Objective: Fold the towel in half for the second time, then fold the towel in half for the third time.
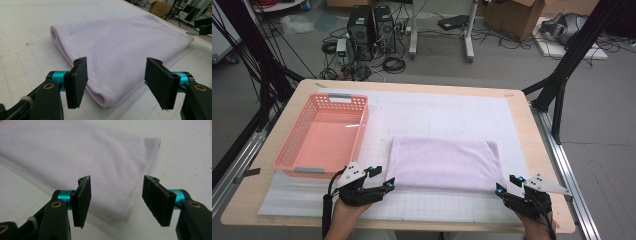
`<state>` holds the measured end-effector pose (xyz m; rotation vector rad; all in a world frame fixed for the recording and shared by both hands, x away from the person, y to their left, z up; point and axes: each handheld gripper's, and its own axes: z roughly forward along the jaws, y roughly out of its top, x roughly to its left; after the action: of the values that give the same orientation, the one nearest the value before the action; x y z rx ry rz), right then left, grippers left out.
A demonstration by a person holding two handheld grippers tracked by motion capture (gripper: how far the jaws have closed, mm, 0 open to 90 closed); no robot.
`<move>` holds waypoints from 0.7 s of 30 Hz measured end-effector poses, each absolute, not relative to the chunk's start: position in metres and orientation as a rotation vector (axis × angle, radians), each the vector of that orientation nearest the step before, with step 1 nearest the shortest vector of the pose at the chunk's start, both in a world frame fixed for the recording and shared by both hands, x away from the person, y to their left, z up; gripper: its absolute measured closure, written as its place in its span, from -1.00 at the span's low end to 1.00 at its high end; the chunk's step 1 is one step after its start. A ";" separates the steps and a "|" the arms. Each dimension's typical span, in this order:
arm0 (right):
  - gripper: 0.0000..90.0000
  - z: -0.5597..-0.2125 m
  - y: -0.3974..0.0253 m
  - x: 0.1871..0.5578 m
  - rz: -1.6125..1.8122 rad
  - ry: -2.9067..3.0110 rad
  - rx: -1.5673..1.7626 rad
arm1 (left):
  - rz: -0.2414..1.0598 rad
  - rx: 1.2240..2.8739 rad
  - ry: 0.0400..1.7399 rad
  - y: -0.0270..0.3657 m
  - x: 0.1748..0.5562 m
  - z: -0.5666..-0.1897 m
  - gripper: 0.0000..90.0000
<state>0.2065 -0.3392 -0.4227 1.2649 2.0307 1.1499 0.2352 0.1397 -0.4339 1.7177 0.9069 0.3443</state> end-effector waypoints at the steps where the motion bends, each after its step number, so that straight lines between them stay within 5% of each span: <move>1: -0.13 -0.422 -0.339 0.206 1.151 2.027 1.266 | 0.346 1.719 0.905 0.141 0.236 -0.434 -0.21; 21: -0.18 -0.423 -0.338 0.211 1.178 2.016 1.285 | 0.349 1.776 1.003 0.139 0.243 -0.442 -0.22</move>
<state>0.2107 -0.3384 -0.4230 1.2846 2.0164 1.1783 0.2434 0.1389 -0.4418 1.7760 1.0035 0.3492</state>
